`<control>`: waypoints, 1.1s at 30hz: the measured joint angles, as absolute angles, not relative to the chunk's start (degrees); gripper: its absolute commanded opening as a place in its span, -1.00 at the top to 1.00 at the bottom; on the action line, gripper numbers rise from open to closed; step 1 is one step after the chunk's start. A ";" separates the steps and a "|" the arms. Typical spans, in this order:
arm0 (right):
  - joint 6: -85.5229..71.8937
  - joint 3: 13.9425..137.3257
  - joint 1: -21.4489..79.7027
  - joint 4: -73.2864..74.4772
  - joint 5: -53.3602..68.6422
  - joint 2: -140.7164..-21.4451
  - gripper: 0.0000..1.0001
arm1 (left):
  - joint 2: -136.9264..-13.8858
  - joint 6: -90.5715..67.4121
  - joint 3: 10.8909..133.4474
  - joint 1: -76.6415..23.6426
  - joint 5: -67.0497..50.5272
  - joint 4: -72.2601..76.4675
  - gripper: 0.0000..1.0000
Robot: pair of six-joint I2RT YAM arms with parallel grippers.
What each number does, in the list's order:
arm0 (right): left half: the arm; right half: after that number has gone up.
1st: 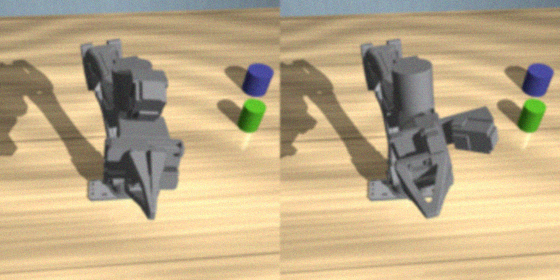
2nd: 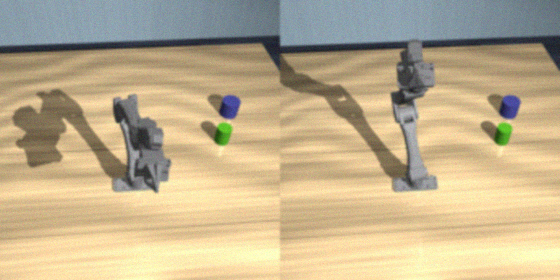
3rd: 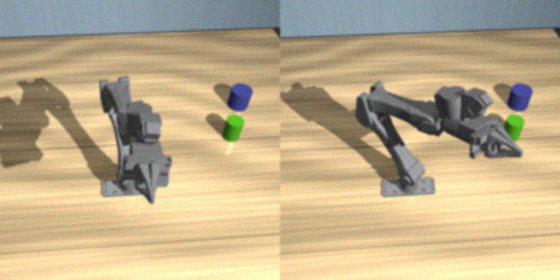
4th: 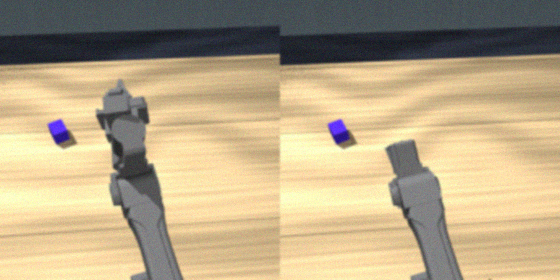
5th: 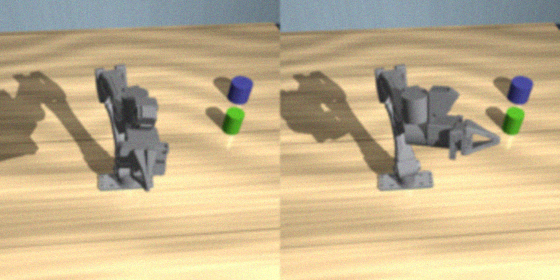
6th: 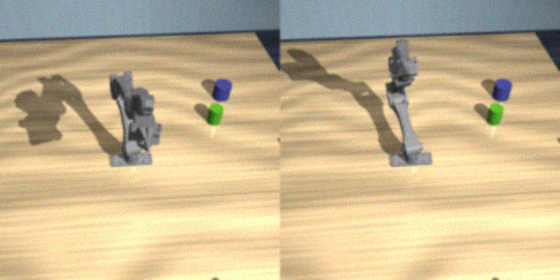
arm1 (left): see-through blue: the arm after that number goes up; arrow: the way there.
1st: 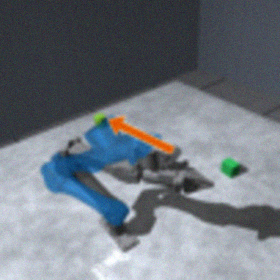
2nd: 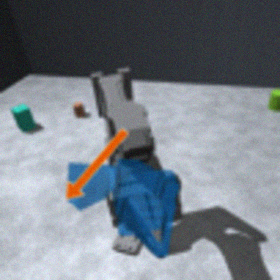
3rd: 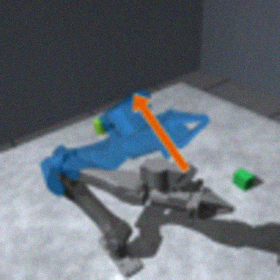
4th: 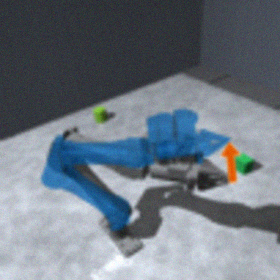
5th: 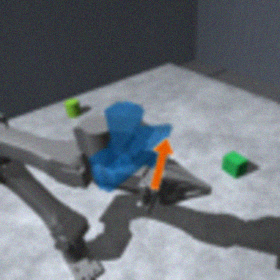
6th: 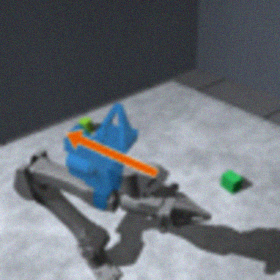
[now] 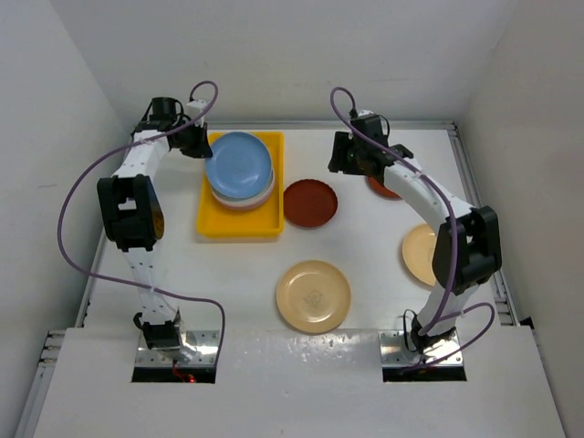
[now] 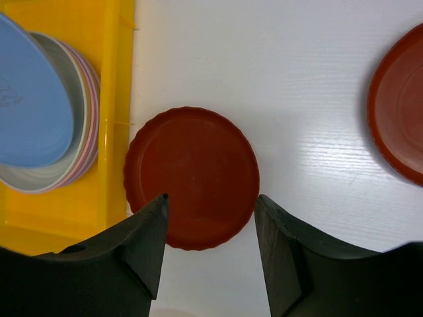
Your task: Place the plates into the plastic bin on the countertop
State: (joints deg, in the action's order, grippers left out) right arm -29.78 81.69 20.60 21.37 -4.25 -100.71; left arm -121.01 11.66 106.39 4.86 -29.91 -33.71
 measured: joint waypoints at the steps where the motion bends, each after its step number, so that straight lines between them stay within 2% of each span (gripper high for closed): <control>1: -29.78 81.54 20.60 21.39 -4.60 -100.40 -0.08 | -121.05 11.64 106.37 4.86 -29.82 -33.67 1.00; 11: -28.45 81.32 19.99 24.99 -4.34 -99.68 -0.19 | -121.05 13.85 105.32 4.69 -30.68 -34.52 0.90; 14: -27.53 81.21 19.99 26.63 -3.73 -99.68 -0.21 | -121.05 14.81 105.12 4.43 -30.81 -36.03 0.78; 17: -26.70 79.81 19.99 27.83 -3.18 -98.96 -0.24 | -121.05 15.49 105.12 4.25 -30.89 -37.15 0.45; 19: -26.11 78.41 20.01 28.62 -2.74 -98.10 -0.24 | -121.05 15.86 105.12 4.10 -30.52 -37.52 0.33; 23: -23.94 74.74 20.16 29.54 -1.48 -95.94 -0.29 | -121.05 16.05 105.27 3.60 -29.34 -38.15 0.31; 26: -20.53 70.46 21.08 29.87 0.14 -93.82 -0.32 | -121.05 16.29 105.58 3.33 -28.80 -38.22 0.22; 33: -14.96 56.42 29.39 31.40 4.86 -90.37 -0.32 | -121.05 17.89 105.58 2.96 -26.24 -38.63 0.04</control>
